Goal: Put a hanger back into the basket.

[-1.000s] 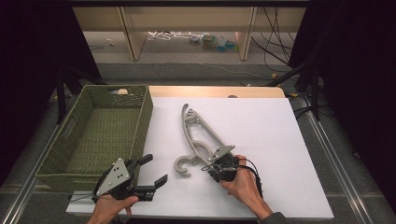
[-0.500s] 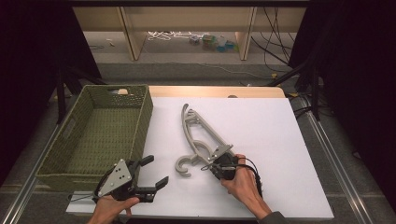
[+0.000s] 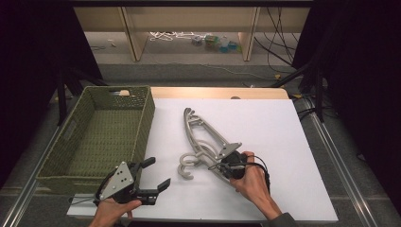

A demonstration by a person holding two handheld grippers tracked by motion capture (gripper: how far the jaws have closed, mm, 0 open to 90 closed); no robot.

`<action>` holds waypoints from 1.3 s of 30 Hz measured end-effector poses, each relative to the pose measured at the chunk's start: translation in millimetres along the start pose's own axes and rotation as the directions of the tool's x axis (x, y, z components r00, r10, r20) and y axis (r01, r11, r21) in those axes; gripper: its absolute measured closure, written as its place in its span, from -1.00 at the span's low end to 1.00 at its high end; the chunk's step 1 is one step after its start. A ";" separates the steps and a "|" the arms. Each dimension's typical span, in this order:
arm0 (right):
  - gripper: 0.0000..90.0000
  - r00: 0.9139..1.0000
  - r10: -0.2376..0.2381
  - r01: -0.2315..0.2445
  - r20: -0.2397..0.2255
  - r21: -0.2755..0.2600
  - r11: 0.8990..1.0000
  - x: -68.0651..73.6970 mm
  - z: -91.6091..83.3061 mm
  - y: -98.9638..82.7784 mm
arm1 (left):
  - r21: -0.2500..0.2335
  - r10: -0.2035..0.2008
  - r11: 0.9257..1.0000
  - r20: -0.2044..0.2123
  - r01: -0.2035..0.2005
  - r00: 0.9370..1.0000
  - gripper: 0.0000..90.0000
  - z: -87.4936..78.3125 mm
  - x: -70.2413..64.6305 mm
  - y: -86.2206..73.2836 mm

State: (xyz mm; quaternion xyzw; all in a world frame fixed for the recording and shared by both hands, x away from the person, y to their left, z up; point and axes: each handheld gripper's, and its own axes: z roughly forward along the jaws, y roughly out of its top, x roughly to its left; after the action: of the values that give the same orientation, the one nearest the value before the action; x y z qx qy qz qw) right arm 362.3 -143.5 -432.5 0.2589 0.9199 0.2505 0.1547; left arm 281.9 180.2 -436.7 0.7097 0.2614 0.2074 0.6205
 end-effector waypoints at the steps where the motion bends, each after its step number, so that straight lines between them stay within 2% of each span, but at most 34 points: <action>1: 0.82 1.000 -0.002 0.003 0.003 -0.006 1.000 -1.7 -2.1 -0.2 | 0.001 -0.004 1.000 -0.001 0.004 1.000 -0.64 0.6 0.0 -0.2; 2: 0.83 1.000 -0.011 0.012 0.023 -0.031 0.999 -5.6 -7.1 -1.2 | -0.002 -0.008 1.000 0.005 0.008 1.000 -0.64 1.6 -0.2 -1.1; 4: 0.83 1.000 -0.009 0.010 0.028 -0.035 0.999 -6.3 -10.2 -1.1 | 0.011 0.007 1.000 0.004 -0.007 1.000 -0.64 1.2 -0.3 -0.9; 6: 0.83 0.998 -0.047 0.048 0.035 -0.039 0.998 -6.6 -17.2 0.8 | 0.007 0.004 1.000 0.004 -0.004 1.000 -0.64 1.8 -0.5 -0.5; 7: 0.83 0.998 -0.047 0.048 0.035 -0.039 0.998 -6.6 -17.2 0.8 | 0.007 0.004 1.000 0.004 -0.004 1.000 -0.64 1.8 -0.5 -0.5; 9: 0.83 0.994 -0.093 0.095 0.053 -0.044 0.994 -5.2 -23.5 1.0 | 0.014 0.014 1.000 -0.003 -0.014 1.000 -0.64 1.3 -0.2 -0.8; 11: 0.84 0.993 -0.100 0.103 0.058 -0.058 0.993 -5.0 -26.0 1.4 | 0.012 0.015 1.000 -0.007 -0.015 1.000 -0.64 1.5 0.2 -0.3; 12: 0.84 0.990 -0.129 0.133 0.061 -0.070 0.989 -4.7 -31.1 2.9 | 0.013 0.015 1.000 -0.010 -0.015 1.000 -0.63 2.0 0.6 0.0; 14: 0.84 0.989 -0.138 0.141 0.050 -0.061 0.988 -4.2 -34.5 3.5 | 0.018 0.012 1.000 -0.016 -0.012 1.000 -0.63 3.6 0.5 -0.9; 15: 0.84 0.984 -0.165 0.170 0.068 -0.073 0.983 -4.0 -39.2 3.5 | 0.024 0.016 1.000 -0.016 -0.015 1.000 -0.63 4.1 0.4 -1.1; 16: 0.84 0.984 -0.165 0.170 0.068 -0.073 0.983 -4.0 -39.2 3.5 | 0.028 0.028 0.999 -0.018 -0.028 0.999 -0.63 4.3 0.6 -0.8; 17: 0.84 0.983 -0.172 0.177 0.072 -0.079 0.981 -4.3 -41.5 3.4 | 0.026 0.024 0.999 -0.022 -0.024 0.999 -0.63 4.8 0.2 -0.5; 18: 0.84 0.982 -0.172 0.178 0.075 -0.088 0.980 -4.4 -43.1 3.3 | 0.016 0.046 0.999 -0.023 -0.046 0.999 -0.63 6.1 1.8 0.4; 23: 0.84 0.979 -0.172 0.182 0.110 -0.098 0.978 -6.2 -47.8 2.8 | 0.026 0.048 0.999 -0.025 -0.048 0.999 -0.63 8.7 1.9 0.0; 25: 0.84 0.977 -0.190 0.201 0.100 -0.119 0.972 -6.3 -50.3 2.4 | 0.023 0.045 0.999 -0.026 -0.044 0.999 -0.63 9.8 2.4 0.8; 26: 0.84 0.977 -0.190 0.201 0.100 -0.119 0.972 -6.3 -50.3 2.4 | 0.025 0.060 0.998 -0.029 -0.059 0.998 -0.63 10.7 3.7 1.5; 27: 0.84 0.976 -0.194 0.205 0.094 -0.126 0.971 -5.2 -51.2 2.7 | 0.031 0.059 0.998 -0.040 -0.058 0.997 -0.62 12.1 4.2 1.6; 28: 0.84 0.976 -0.199 0.209 0.086 -0.125 0.970 -3.7 -51.8 3.2 | 0.042 0.075 0.996 -0.058 -0.073 0.995 -0.61 13.3 5.1 2.4; 29: 0.84 0.975 -0.211 0.220 0.074 -0.134 0.966 -1.6 -54.2 4.2 | 0.055 0.092 0.995 -0.079 -0.088 0.993 -0.47 14.7 5.9 3.7; 30: 0.84 0.975 -0.211 0.220 0.074 -0.134 0.966 -1.6 -54.2 4.2 | 0.065 0.097 0.994 -0.097 -0.091 0.991 -0.47 16.5 6.3 5.3; 31: 0.84 0.972 -0.222 0.230 0.071 -0.136 0.964 -0.3 -55.4 4.3 | 0.072 0.099 0.993 -0.101 -0.092 0.990 -0.42 18.1 7.2 7.2; 32: 0.84 0.965 -0.253 0.260 0.067 -0.140 0.955 2.3 -58.8 4.4 | 0.076 0.110 0.992 -0.097 -0.103 0.989 -0.43 20.1 8.3 8.6; 34: 0.84 0.963 -0.261 0.268 0.065 -0.148 0.952 4.8 -60.4 4.4 | 0.107 0.144 0.985 -0.117 -0.132 0.983 -0.43 23.9 8.2 9.5; 35: 0.84 0.960 -0.272 0.279 0.062 -0.157 0.947 8.8 -64.6 4.7 | 0.125 0.158 0.982 -0.121 -0.143 0.980 -0.42 26.1 8.9 10.1; 36: 0.84 0.960 -0.272 0.279 0.062 -0.157 0.947 8.8 -64.6 4.7 | 0.137 0.160 0.980 -0.114 -0.144 0.980 -0.42 28.3 9.3 10.9; 37: 0.84 0.954 -0.293 0.299 0.062 -0.154 0.942 8.7 -66.9 4.9 | 0.141 0.169 0.978 -0.111 -0.152 0.979 -0.42 30.3 9.5 12.0; 39: 0.84 0.955 -0.292 0.295 0.046 -0.172 0.940 11.4 -70.1 5.2 | 0.150 0.203 0.971 -0.094 -0.188 0.975 -0.42 35.7 9.8 14.0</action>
State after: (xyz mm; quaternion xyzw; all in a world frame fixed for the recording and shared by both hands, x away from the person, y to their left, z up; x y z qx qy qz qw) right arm 326.0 -160.0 -373.5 0.1065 0.9208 0.3028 0.2216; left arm 313.2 157.5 -428.3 0.7614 0.2373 0.2869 0.5306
